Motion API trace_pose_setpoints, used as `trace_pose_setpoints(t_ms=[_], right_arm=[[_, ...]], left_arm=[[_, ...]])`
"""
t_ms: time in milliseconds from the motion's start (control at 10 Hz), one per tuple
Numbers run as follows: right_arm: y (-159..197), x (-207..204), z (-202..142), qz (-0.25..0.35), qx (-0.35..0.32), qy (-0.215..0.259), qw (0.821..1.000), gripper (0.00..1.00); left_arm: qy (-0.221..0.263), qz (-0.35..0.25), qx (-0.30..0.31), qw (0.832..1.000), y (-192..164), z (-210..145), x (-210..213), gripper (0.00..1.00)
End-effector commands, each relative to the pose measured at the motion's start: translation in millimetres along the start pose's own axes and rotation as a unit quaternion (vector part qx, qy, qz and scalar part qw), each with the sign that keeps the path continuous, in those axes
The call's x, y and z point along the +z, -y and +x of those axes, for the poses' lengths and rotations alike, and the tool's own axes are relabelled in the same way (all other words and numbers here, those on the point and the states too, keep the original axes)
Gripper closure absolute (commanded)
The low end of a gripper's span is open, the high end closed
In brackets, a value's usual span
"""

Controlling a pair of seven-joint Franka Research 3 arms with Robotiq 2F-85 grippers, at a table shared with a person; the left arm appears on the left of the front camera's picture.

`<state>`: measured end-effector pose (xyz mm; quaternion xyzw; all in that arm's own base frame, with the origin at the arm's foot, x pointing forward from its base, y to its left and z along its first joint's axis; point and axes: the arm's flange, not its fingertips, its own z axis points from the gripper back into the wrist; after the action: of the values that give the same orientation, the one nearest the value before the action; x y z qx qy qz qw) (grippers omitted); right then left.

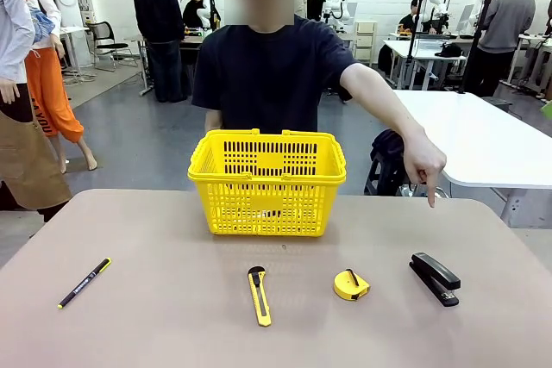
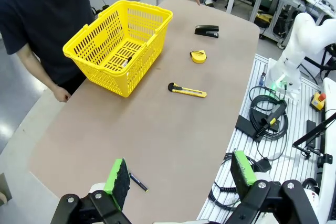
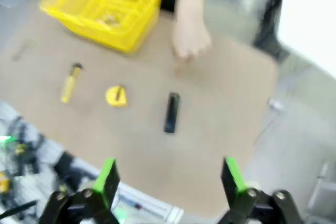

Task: Place the items the person wants into the basket.
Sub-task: Pick up the item the person points to and place it in the Market Basket.

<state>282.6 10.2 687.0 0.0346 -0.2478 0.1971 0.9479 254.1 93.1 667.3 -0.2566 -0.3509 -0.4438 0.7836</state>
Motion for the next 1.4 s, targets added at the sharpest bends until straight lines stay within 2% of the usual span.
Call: trace_pose_setpoints(t_ms=[0, 200, 400, 500, 1000, 1200, 1300], right_arm=[[-7.1, -9.8, 21.2, -0.026, -0.014, -0.136, 0.990, 0.00], [-19.1, -41.4, 36.5, -0.018, 0.002, -0.184, 0.983, 0.00], [-19.4, -56.1, 43.2, -0.014, 0.009, -0.189, 0.982, 0.00], [-21.2, -55.6, 32.0, -0.024, 0.004, -0.178, 0.984, 0.00], [-22.0, -54.4, 35.8, -0.019, 0.008, -0.176, 0.984, 0.00], [-34.8, -119.5, 20.3, 0.018, 0.096, -0.166, 0.981, 0.00], [-37.1, -139.4, 14.5, 0.034, 0.121, -0.159, 0.979, 0.00]], left_arm=[[0.000, 0.003, -0.001, 1.000, -0.1, 0.2, -0.2, 0.00], [0.000, 0.003, -0.001, 1.000, -0.1, 0.2, -0.2, 0.00], [0.000, 0.003, -0.001, 1.000, -0.1, 0.2, -0.2, 0.00], [0.000, 0.003, -0.001, 1.000, -0.1, 0.2, -0.2, 0.00], [0.000, 0.003, -0.001, 1.000, -0.1, 0.2, -0.2, 0.00], [0.000, 0.003, -0.001, 1.000, -0.1, 0.2, -0.2, 0.00], [0.000, 0.003, -0.001, 1.000, -0.1, 0.2, -0.2, 0.00]])
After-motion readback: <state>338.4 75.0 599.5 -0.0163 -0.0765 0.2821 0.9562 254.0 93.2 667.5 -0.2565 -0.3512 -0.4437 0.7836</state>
